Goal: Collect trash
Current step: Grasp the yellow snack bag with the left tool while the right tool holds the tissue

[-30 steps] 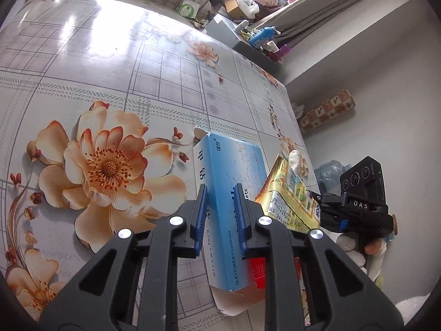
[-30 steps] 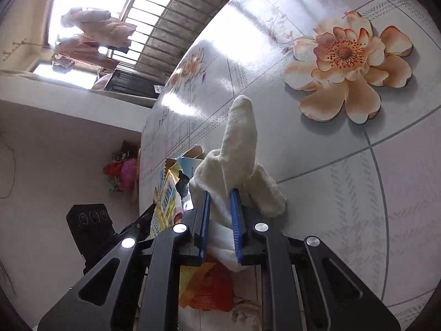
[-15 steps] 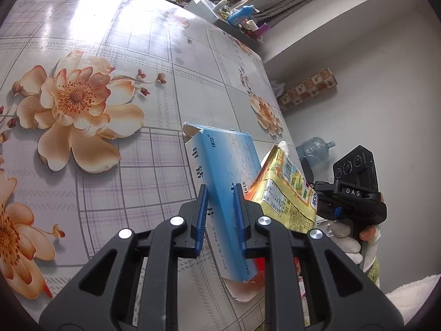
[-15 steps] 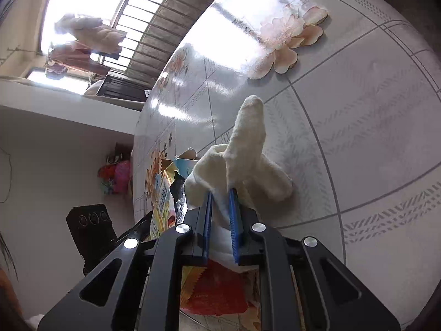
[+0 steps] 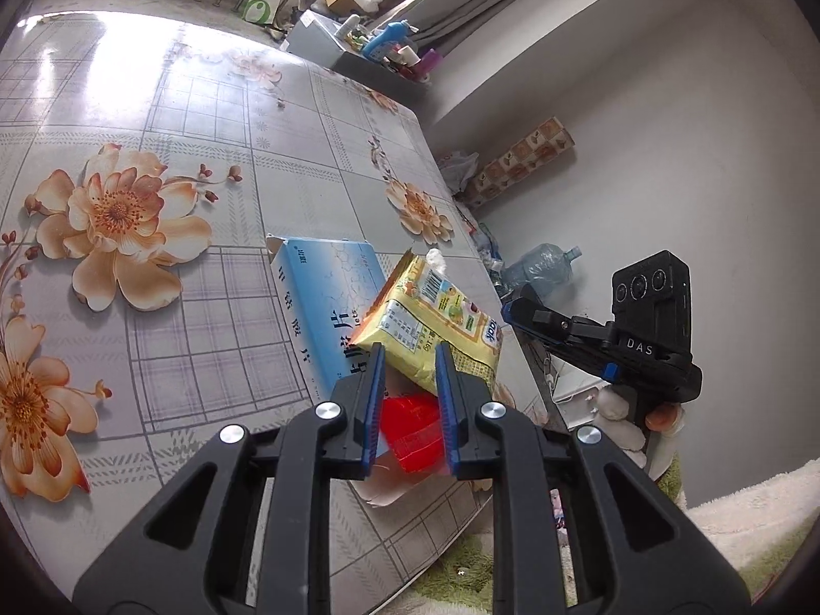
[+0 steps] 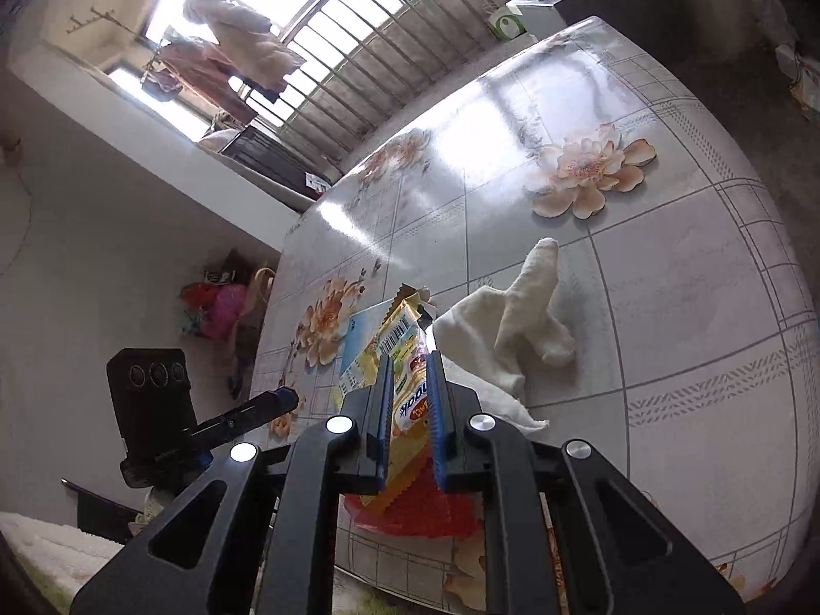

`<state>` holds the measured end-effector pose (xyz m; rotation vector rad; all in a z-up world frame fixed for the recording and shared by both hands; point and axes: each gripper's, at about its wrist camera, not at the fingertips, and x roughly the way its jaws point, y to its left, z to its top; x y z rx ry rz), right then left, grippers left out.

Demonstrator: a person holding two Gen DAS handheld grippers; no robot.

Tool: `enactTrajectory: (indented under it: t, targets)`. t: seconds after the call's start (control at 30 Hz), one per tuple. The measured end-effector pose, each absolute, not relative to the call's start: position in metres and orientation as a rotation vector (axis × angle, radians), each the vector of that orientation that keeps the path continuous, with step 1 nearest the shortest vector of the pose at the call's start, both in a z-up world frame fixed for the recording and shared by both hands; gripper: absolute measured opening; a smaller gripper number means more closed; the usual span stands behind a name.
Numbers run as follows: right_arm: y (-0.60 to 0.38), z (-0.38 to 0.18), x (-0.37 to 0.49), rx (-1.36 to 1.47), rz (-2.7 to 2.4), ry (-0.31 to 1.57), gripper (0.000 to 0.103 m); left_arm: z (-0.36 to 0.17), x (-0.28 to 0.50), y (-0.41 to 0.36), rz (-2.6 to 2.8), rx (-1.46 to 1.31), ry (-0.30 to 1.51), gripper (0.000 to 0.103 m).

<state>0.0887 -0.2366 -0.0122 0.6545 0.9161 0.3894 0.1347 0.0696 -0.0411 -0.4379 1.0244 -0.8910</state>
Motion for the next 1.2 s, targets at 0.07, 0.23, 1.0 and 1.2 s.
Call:
enactTrajectory:
  t: [0.07,0.23,1.0,1.2]
  targets:
    - [-0.227,-0.018,0.092,0.618,0.392,0.942,0.014,-0.043,0.132,0.06,-0.91,-0.427,1.042,0.025]
    - [-0.218,-0.034,0.097,0.609,0.387,0.993,0.013,-0.055,0.134,0.043,-0.93,-0.45,1.104,0.034]
    - [-0.27,-0.024,0.082,0.698,0.339,0.884,0.013,-0.054,0.152,0.053,-1.009,-0.673,1.01,0.008]
    - [-0.289,-0.034,0.074,0.739,0.282,0.909,0.03,-0.045,0.155,0.074,-0.951,-0.704,0.948,0.008]
